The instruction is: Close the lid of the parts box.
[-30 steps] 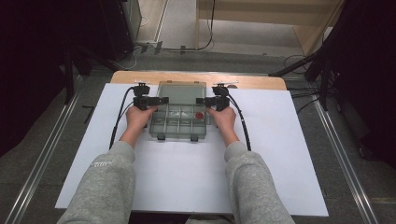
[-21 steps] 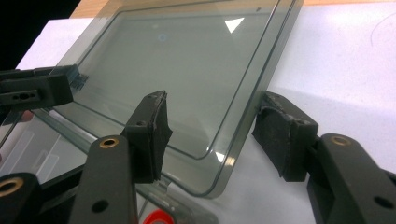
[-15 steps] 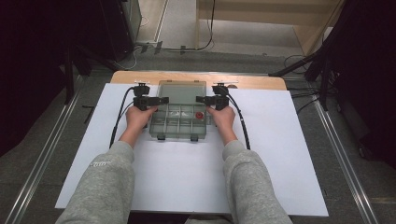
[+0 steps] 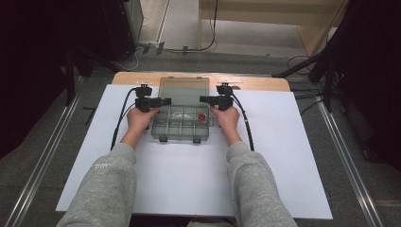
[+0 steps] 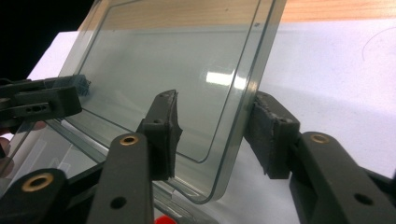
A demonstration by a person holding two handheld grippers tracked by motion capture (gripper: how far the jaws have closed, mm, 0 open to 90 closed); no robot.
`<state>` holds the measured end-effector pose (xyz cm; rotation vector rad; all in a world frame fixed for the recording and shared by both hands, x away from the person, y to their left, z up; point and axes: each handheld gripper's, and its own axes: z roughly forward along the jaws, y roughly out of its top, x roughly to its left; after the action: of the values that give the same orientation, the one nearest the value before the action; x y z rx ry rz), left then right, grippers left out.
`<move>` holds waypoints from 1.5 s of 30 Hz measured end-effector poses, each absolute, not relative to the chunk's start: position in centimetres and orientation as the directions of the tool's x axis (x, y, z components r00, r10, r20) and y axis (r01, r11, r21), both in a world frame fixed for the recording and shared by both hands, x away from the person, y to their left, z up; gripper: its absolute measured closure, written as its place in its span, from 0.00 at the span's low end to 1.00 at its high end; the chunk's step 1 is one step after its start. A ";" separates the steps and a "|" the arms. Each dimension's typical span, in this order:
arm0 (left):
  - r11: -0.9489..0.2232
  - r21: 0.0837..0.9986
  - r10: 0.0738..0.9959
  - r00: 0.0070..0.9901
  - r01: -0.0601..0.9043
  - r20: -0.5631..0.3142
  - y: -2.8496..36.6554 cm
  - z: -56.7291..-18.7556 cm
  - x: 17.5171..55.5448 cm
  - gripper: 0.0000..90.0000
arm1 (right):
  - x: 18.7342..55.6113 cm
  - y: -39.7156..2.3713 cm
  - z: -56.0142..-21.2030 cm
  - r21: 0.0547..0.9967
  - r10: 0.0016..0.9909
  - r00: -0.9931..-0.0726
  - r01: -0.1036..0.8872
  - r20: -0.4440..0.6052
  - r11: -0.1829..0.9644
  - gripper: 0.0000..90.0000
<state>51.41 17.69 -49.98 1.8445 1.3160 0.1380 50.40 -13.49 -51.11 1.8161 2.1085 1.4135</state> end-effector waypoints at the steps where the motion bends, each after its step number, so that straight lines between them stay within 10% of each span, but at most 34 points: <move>1: -0.088 0.677 0.819 0.440 0.730 -0.369 17.7 -50.0 51.4 0.45 | 50.4 -13.5 -51.1 0.626 0.796 -0.323 0.775 0.512 -0.089 0.64; 22: -0.051 0.688 0.815 0.428 0.724 -0.391 17.8 -49.3 51.6 0.50 | 50.0 -14.1 -49.9 0.668 0.800 -0.362 0.742 0.478 -0.063 0.75; 45: -0.091 0.716 0.798 0.481 0.692 -0.364 18.7 -48.5 51.3 0.61 | 50.7 -13.7 -48.5 0.701 0.800 -0.403 0.713 0.445 -0.031 0.66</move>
<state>51.35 18.72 -48.49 1.8233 1.2530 0.1468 50.68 -13.72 -48.50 1.6619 2.1196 1.4284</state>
